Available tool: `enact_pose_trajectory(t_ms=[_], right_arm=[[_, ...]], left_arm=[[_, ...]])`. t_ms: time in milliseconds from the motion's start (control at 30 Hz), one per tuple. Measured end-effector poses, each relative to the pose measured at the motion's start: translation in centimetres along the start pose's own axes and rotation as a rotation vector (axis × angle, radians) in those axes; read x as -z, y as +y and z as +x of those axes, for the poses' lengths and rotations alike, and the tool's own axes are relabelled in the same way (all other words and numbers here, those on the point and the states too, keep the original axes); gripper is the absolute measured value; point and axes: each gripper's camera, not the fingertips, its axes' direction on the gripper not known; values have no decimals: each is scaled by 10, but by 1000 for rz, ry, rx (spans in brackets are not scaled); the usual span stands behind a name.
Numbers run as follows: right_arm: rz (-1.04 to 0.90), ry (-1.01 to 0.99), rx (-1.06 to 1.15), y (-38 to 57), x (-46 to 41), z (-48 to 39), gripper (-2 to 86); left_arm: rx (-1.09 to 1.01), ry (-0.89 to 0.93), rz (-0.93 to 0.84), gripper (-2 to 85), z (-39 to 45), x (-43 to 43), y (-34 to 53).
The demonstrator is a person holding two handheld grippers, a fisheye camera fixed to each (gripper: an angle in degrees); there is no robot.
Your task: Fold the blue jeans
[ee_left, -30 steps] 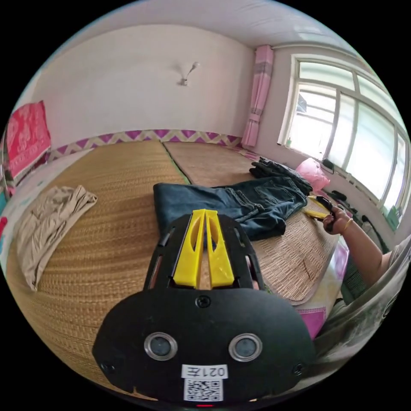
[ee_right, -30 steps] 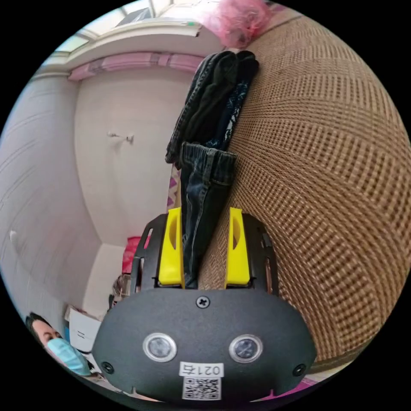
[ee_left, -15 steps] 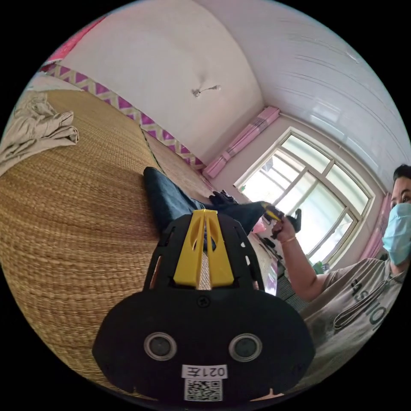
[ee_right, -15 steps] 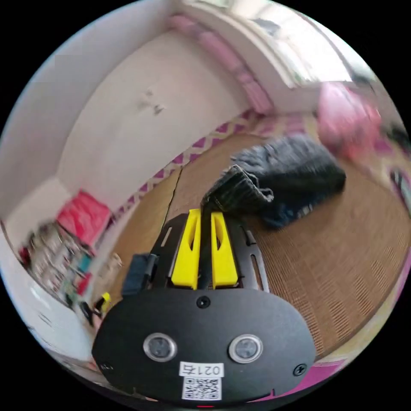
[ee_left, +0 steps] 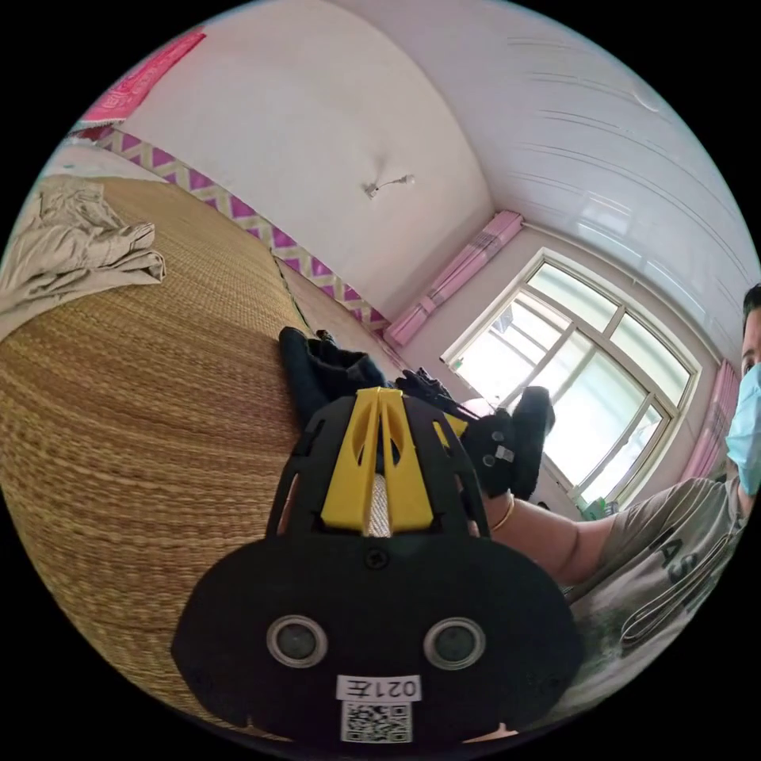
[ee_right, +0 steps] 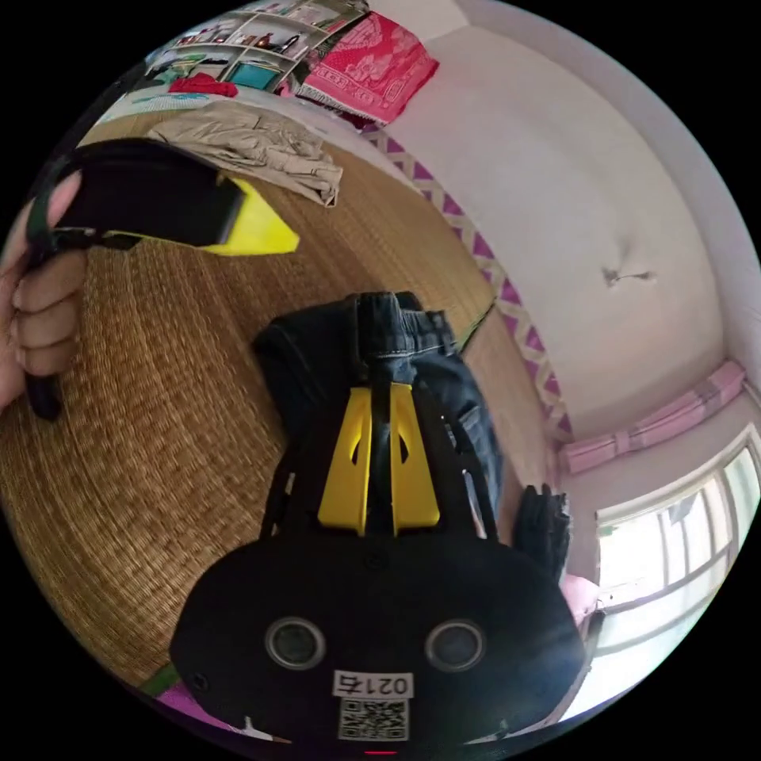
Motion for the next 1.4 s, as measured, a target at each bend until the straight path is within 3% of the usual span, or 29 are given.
enact_pose_trajectory(t_ms=[133,267,300,367,433,500,633,767,833,933,1133,1267,1400], right_arm=[[117,4,-110,-13,26,24,32],[38,-55,55,-16,-31,-28,41],[106,29,52,-4,-32,-37,45],[90,-10,20,7,-28,-24,58],[95,-293,-174,39,-16,43,103],[115,-443,-347,80,-18,105,120],[46,-504,-683,208,-72,236,127],[-102,-643,-862,308,-168,296,123],[-159,-904,-994,363,-246,306,125],[-159,-1149,-1156,418,-319,303,129],[-156,-1375,-1164,448,-398,270,87],[-144,-1385,-1189,471,-414,259,43],[-99,-1279,-1060,454,-372,267,31]], left_arm=[[12,16,25,-9,-22,4,7],[26,17,19,-4,-42,2,16],[35,17,10,1,-49,-1,19],[48,17,-2,26,-58,-6,24],[85,68,-75,65,-73,-19,23],[122,56,-106,80,-82,-24,16],[170,-56,-151,122,-115,-37,-16],[231,-40,-355,168,-168,-96,-46],[277,-29,-502,178,-200,-141,-49],[321,34,-566,168,-218,-169,-51],[274,-92,-702,82,-208,-215,-46],[260,-61,-637,60,-192,-193,-43],[248,-11,-543,57,-158,-130,-50]])
